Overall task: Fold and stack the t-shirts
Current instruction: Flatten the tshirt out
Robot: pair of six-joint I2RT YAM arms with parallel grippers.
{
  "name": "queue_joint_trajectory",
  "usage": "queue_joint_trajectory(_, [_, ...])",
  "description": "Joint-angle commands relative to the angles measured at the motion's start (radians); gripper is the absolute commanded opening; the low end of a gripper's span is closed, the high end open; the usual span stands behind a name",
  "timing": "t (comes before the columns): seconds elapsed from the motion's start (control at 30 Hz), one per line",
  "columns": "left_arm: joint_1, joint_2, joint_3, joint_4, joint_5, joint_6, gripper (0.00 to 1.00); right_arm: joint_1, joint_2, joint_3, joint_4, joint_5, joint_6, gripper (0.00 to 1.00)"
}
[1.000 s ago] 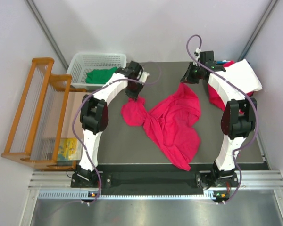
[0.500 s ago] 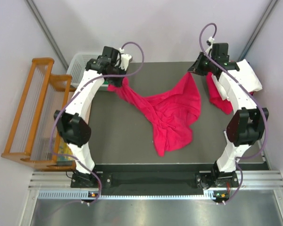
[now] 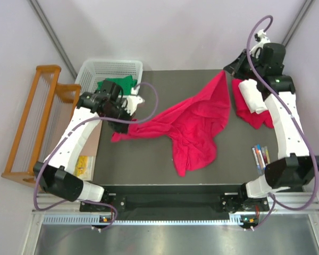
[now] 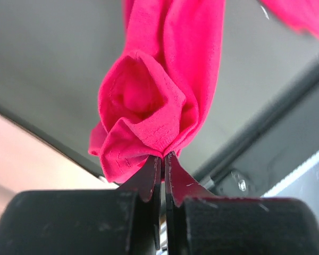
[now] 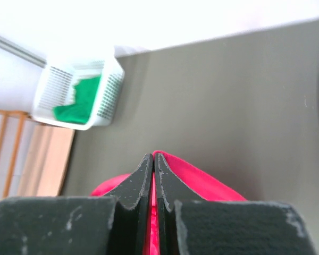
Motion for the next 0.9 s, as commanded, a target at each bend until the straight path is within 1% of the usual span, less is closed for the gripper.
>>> queue_joint_trajectory(0.0, [0.001,-0.044,-0.124,-0.206,0.109,0.176,0.01,-0.008,-0.128,-0.001,0.032,-0.02,-0.01,0.0])
queue_joint_trajectory(0.1, [0.001,-0.042,-0.207,-0.25,0.121,0.21,0.11,-0.008,-0.178,-0.003,0.021,-0.023,-0.015,0.0])
queue_joint_trajectory(0.13, [0.001,-0.044,-0.224,-0.25,0.119,0.213,0.16,-0.008,-0.204,-0.006,0.017,-0.023,-0.018,0.0])
queue_joint_trajectory(0.17, [0.001,-0.042,-0.254,-0.248,0.122,0.219,0.35,-0.01,-0.218,-0.009,0.015,-0.025,-0.019,0.0])
queue_joint_trajectory(0.2, [0.001,-0.039,-0.265,-0.25,0.121,0.227,0.49,-0.01,-0.229,-0.016,0.015,-0.028,-0.021,0.0])
queue_joint_trajectory(0.23, [0.003,-0.03,-0.268,-0.244,0.118,0.219,0.59,-0.01,-0.244,-0.018,0.012,-0.029,-0.027,0.0])
queue_joint_trajectory(0.27, [0.001,-0.022,-0.271,-0.218,0.112,0.216,0.73,-0.01,-0.249,-0.018,0.009,-0.028,-0.027,0.0])
queue_joint_trajectory(0.33, [0.001,-0.001,-0.265,-0.173,0.095,0.176,0.82,-0.01,-0.251,-0.02,0.0,-0.026,-0.033,0.0])
queue_joint_trajectory(0.4, [0.001,0.016,-0.244,-0.097,0.083,0.132,0.85,-0.011,-0.248,-0.018,-0.006,-0.026,-0.032,0.0])
queue_joint_trajectory(0.53, [0.001,0.112,-0.195,0.017,0.073,0.035,0.86,-0.013,-0.241,-0.026,0.0,-0.037,-0.024,0.0])
queue_joint_trajectory(0.57, [0.0,0.133,-0.185,0.039,0.072,-0.014,0.86,-0.013,-0.241,-0.024,0.0,-0.037,-0.024,0.0])
queue_joint_trajectory(0.6, [-0.008,0.153,-0.185,0.092,0.057,-0.04,0.89,-0.011,-0.238,-0.024,-0.002,-0.037,-0.024,0.0])
queue_joint_trajectory(0.63, [-0.017,0.188,-0.194,0.117,0.037,-0.063,0.89,-0.011,-0.238,-0.024,0.0,-0.035,-0.024,0.0])
queue_joint_trajectory(0.7, [-0.069,0.215,-0.21,0.175,-0.023,-0.111,0.89,-0.011,-0.229,-0.024,0.005,-0.038,-0.022,0.0])
queue_joint_trajectory(0.73, [-0.086,0.235,-0.225,0.235,-0.07,-0.123,0.88,-0.011,-0.226,-0.024,0.005,-0.038,-0.024,0.0])
queue_joint_trajectory(0.8, [-0.115,0.274,-0.23,0.27,-0.086,-0.154,0.87,-0.011,-0.218,-0.026,0.005,-0.043,-0.019,0.0])
queue_joint_trajectory(0.87, [-0.12,0.304,-0.205,0.281,-0.068,-0.178,0.84,-0.011,-0.22,-0.029,0.011,-0.046,-0.015,0.0])
